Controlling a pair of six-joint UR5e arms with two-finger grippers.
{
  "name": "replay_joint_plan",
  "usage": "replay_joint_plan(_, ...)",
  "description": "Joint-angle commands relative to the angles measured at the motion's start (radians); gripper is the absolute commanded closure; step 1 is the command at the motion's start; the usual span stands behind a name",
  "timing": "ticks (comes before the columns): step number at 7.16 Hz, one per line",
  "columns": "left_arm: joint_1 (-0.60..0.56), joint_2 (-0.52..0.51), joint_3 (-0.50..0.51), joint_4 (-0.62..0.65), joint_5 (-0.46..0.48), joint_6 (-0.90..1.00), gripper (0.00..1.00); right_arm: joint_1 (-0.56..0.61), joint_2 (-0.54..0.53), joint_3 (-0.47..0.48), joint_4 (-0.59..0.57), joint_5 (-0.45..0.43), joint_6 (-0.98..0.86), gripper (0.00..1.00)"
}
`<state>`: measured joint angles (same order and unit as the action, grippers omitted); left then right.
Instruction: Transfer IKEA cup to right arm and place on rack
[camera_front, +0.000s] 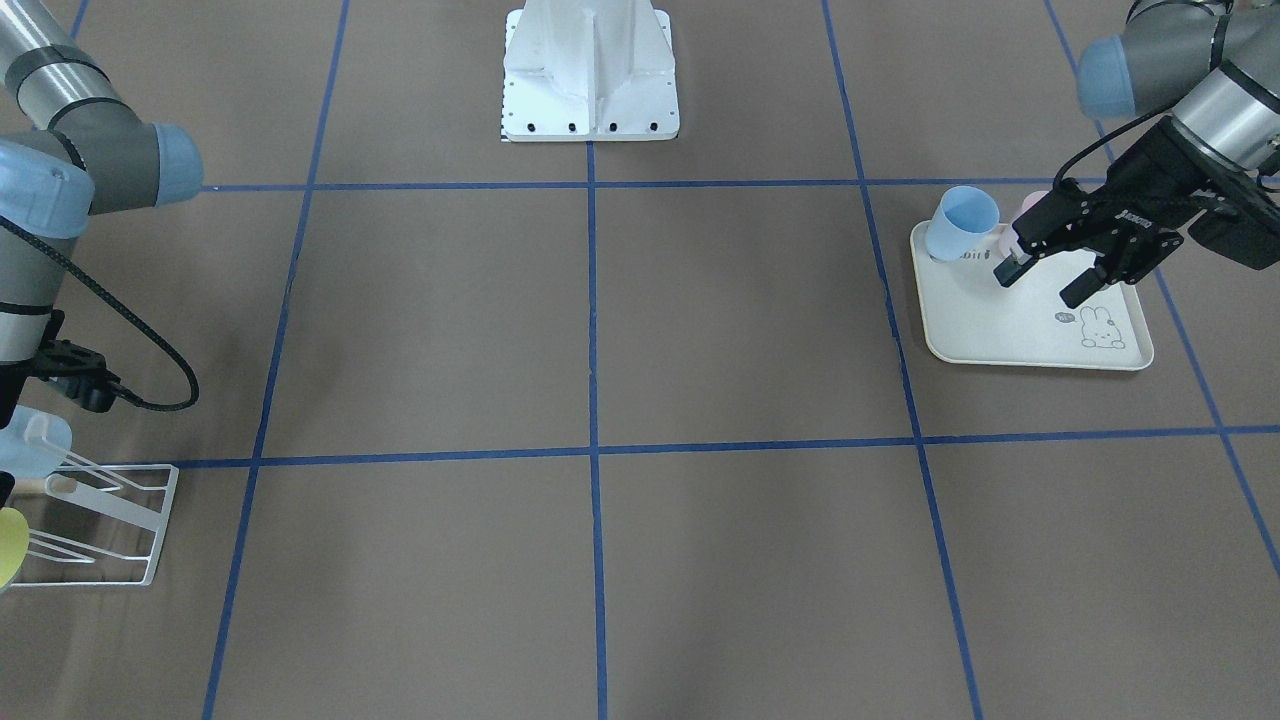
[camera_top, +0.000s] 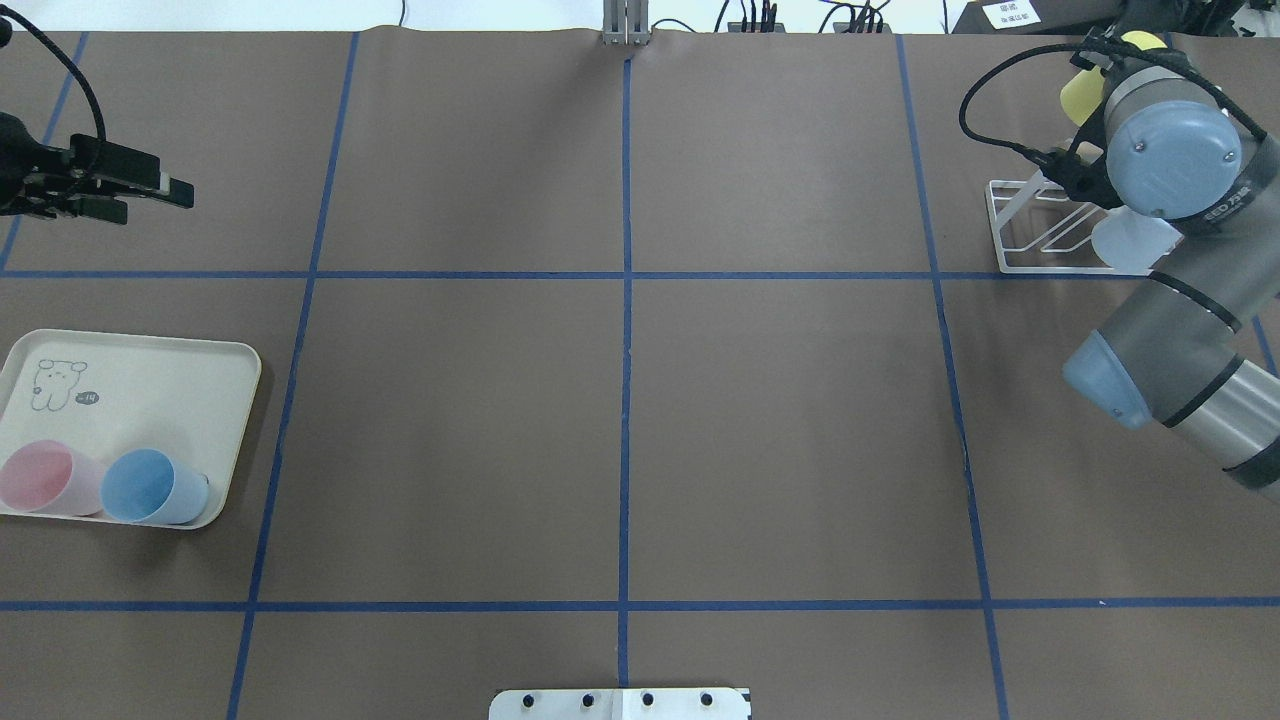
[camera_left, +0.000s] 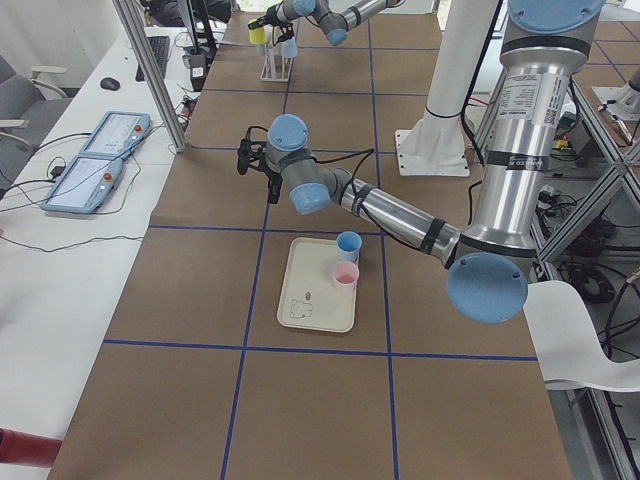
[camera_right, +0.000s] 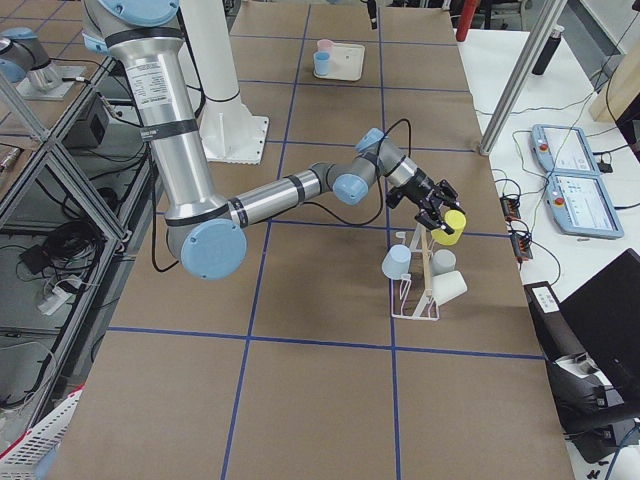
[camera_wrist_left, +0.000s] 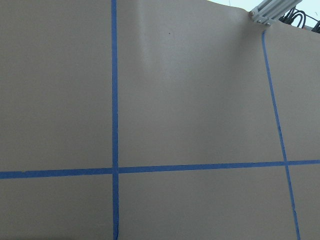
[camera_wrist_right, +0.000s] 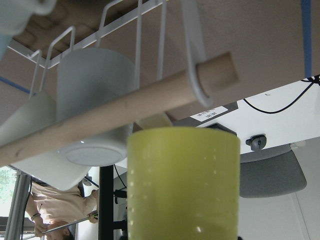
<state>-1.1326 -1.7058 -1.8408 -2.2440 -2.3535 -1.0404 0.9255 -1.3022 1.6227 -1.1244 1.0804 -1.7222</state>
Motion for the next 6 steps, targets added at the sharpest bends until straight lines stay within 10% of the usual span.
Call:
replay_joint_plan(1,0.001,0.000,0.000,0.000,0.000,-0.001,0.00,-0.020,0.001,-0.009,0.000,-0.014,0.004,0.44)
replay_joint_plan(4,0.001,0.000,0.000,0.001,0.000,-0.001,0.00,-0.034,0.004,-0.020,0.002,-0.023,0.007,0.30)
replay_joint_plan(6,0.002,0.000,0.000,0.001,0.000,-0.001,0.00,-0.034,0.011,-0.017,0.003,-0.023,0.007,0.01)
